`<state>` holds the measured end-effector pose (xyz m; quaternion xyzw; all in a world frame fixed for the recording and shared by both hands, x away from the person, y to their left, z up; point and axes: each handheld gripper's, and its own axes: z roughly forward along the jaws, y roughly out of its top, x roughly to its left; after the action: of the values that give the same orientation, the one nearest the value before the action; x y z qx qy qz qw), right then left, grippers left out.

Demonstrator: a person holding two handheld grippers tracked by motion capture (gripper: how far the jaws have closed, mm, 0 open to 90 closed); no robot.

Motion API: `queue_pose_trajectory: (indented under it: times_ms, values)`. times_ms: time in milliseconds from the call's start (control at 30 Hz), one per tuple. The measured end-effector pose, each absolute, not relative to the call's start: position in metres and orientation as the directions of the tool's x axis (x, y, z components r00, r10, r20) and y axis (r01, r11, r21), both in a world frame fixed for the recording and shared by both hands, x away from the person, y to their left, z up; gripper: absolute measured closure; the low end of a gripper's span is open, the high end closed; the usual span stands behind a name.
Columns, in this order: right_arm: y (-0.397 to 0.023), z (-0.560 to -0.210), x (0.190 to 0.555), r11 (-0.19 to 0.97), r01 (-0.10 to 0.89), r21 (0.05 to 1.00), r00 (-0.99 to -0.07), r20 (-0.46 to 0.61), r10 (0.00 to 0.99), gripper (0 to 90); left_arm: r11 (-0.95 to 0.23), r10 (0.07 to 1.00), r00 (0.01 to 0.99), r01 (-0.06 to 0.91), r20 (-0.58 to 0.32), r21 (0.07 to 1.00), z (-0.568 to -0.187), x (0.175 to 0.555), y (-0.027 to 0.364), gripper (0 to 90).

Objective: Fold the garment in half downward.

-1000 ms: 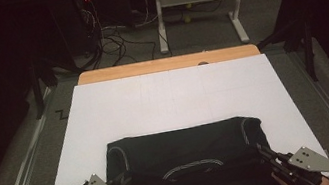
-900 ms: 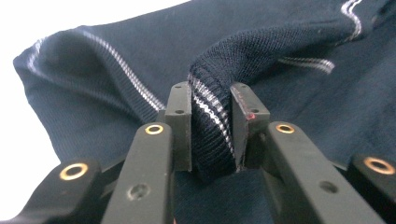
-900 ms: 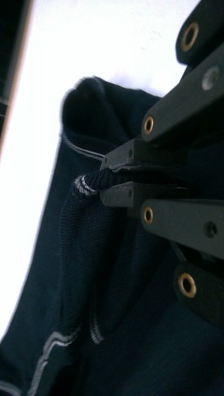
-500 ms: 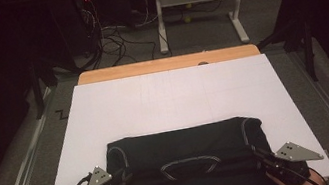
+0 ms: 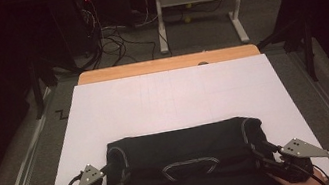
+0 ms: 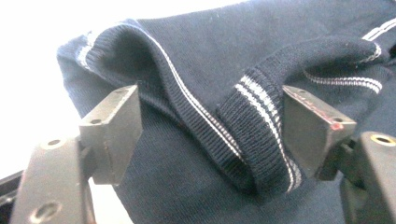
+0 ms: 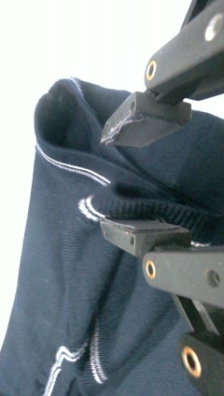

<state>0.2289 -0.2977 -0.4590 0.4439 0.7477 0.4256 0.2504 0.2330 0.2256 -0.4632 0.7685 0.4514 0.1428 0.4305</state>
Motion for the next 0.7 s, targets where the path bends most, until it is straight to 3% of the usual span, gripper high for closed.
queue_pose_trajectory:
  times_ms: [433, 700]
  values:
    - [-0.311, -0.452, 0.234, 0.180, 0.426, 0.887, -0.422, 0.019, 0.906, 46.8, -0.149, 0.833, 0.519, 0.547, -0.194, 0.824, -0.454, 0.225, 0.245, 19.2]
    - [-0.311, -0.450, 0.253, 0.157, 0.427, 0.891, -0.396, 0.028, 0.918, 39.1, -0.117, 0.852, 0.481, 0.560, -0.206, 0.820, -0.452, 0.260, 0.246, 17.3]
